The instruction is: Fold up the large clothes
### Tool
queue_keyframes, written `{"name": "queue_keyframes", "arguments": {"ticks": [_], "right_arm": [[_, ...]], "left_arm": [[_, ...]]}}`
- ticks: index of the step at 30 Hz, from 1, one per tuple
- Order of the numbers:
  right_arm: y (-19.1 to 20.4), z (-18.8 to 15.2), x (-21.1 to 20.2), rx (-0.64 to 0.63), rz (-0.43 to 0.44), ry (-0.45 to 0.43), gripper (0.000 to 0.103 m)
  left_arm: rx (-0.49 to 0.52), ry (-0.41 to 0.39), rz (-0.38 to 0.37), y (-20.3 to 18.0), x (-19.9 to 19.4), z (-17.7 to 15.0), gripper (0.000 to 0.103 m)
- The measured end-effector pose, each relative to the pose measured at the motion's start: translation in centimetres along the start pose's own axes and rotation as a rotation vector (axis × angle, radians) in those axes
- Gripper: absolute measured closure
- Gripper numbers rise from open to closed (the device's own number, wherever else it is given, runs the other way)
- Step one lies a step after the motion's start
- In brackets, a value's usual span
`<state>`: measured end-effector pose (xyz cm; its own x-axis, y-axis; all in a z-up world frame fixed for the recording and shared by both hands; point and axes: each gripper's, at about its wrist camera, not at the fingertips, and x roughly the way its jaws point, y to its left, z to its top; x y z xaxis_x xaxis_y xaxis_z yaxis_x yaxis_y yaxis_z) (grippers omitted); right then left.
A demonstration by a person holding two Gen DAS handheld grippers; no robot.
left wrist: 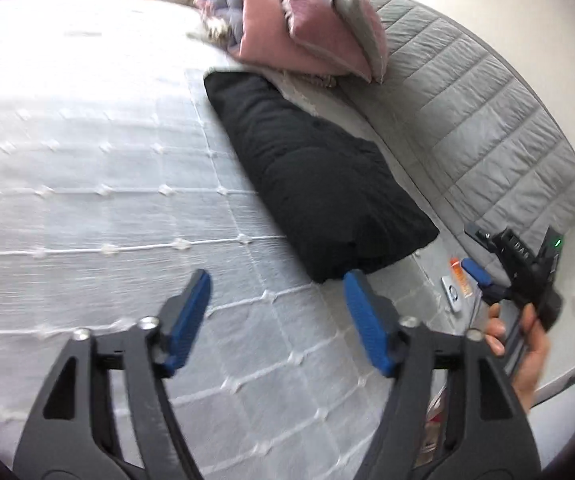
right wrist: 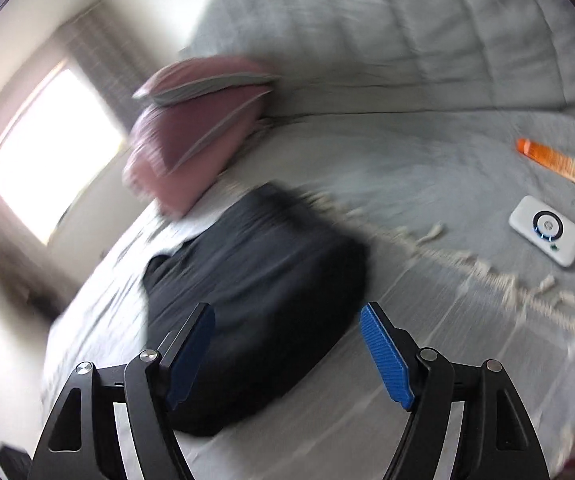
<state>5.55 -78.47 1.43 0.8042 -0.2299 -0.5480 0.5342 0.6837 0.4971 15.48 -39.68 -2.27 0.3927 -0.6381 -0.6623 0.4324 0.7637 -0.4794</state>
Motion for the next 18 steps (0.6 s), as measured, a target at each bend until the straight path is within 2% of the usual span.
{"name": "queue_keyframes", "arguments": {"ticks": [2,5,8,10,12,14,16,18], "right_arm": [[3.7,-2.6,-2.1,-0.046,-0.004,0.012,0.025],[8.6,-6.8,-5.3,-0.109,-0.022,0.002,0.020],[12.3,-10.4,-8.9,-0.207,-0.056,-0.023,0.016],[13.5,-12.5,-10.9,-0.233,-0.102,-0.043,0.013],[13.8,-15.2,-13.2,-0.228,-0.153,-0.055,0.013],[13.8,-17.4,-15.6,-0.203,-0.192,-0.083,0.013],[13.8,-18.5,-17.5,-0.194,-0.182,-0.113,0.013],[14.4,-19.5,-19.5,-0.203,-0.176,-0.131,0.013]], "left_arm": [[0.049,-0.052,0.025,-0.8,-3.5,-0.5,0.022],[0.143,-0.101,0.075,-2.5,-7.6,-0.8,0.009],[0.200,-0.140,0.076,-3.1,-10.9,-1.5,0.005],[0.224,-0.171,0.086,-3.0,-13.1,-2.4,0.001],[0.237,-0.187,0.110,-2.9,-14.4,-3.5,0.001],[0.274,-0.150,0.103,-2.8,-14.8,-4.8,0.001],[0.297,-0.124,0.096,-2.7,-15.4,-5.6,0.001],[0.308,-0.174,0.089,-2.6,-17.1,-6.2,0.001]]}}
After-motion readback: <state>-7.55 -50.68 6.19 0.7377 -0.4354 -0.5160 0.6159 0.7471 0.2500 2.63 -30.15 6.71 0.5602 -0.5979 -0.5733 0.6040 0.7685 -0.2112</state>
